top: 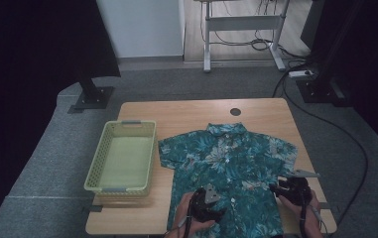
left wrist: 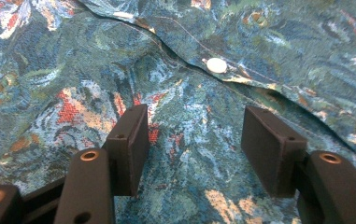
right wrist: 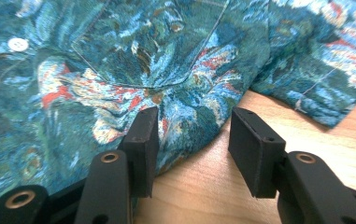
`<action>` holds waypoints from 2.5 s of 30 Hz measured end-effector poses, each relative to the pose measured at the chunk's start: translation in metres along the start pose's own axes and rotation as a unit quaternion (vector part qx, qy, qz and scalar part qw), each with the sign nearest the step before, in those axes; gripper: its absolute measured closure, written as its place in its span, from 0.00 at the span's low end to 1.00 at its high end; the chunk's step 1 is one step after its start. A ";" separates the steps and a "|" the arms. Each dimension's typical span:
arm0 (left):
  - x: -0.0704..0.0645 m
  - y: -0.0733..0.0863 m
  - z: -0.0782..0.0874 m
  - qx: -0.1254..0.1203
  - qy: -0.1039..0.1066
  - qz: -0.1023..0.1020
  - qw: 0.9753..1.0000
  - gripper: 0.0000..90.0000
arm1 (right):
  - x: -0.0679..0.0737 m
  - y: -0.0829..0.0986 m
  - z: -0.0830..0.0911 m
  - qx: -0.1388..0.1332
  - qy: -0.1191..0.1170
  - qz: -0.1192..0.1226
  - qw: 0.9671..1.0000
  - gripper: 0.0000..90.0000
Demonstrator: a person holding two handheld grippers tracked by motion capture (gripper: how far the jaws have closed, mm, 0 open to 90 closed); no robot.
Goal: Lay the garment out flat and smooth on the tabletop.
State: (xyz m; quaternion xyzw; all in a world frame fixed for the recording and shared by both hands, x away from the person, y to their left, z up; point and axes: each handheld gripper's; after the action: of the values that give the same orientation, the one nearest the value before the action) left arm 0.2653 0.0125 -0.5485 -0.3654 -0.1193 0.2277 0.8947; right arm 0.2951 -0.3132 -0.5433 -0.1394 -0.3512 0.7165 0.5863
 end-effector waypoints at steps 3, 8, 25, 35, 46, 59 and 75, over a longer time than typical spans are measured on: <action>0.000 0.001 0.000 -0.003 0.001 -0.004 1.000 0.46 | 0.003 -0.001 -0.005 0.005 0.010 0.003 1.000 0.63; 0.000 0.005 0.002 -0.008 0.000 -0.010 1.000 0.47 | 0.012 -0.004 -0.007 0.023 0.023 0.038 0.999 0.91; 0.015 0.016 0.012 -0.013 0.003 -0.002 1.000 0.47 | 0.009 -0.027 -0.004 0.064 0.061 0.096 0.991 0.75; 0.041 0.017 0.021 -0.027 -0.030 0.039 0.998 0.43 | 0.036 -0.027 0.010 -0.005 0.029 0.105 0.994 0.53; 0.069 0.020 0.012 -0.014 -0.077 0.075 0.994 0.40 | 0.074 -0.016 -0.029 0.003 -0.016 0.114 0.993 0.46; 0.064 0.023 0.011 -0.017 -0.092 0.055 0.994 0.40 | 0.080 0.000 -0.040 -0.023 -0.014 0.106 0.994 0.43; 0.057 0.028 0.016 -0.018 -0.096 0.060 0.993 0.42 | 0.082 0.012 -0.035 -0.046 -0.014 0.099 0.994 0.45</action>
State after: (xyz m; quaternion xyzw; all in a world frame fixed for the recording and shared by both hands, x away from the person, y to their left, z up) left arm 0.2998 0.0681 -0.5542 -0.3639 -0.1869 0.3125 0.8573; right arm 0.2851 -0.2247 -0.5589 -0.1901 -0.3762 0.7563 0.5003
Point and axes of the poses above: each handheld gripper's, and its own axes: z roughly backward along the jaws, y roughly out of its underside, x roughly to its left, and after that the axes turned 6 degrees about -z, right-handed
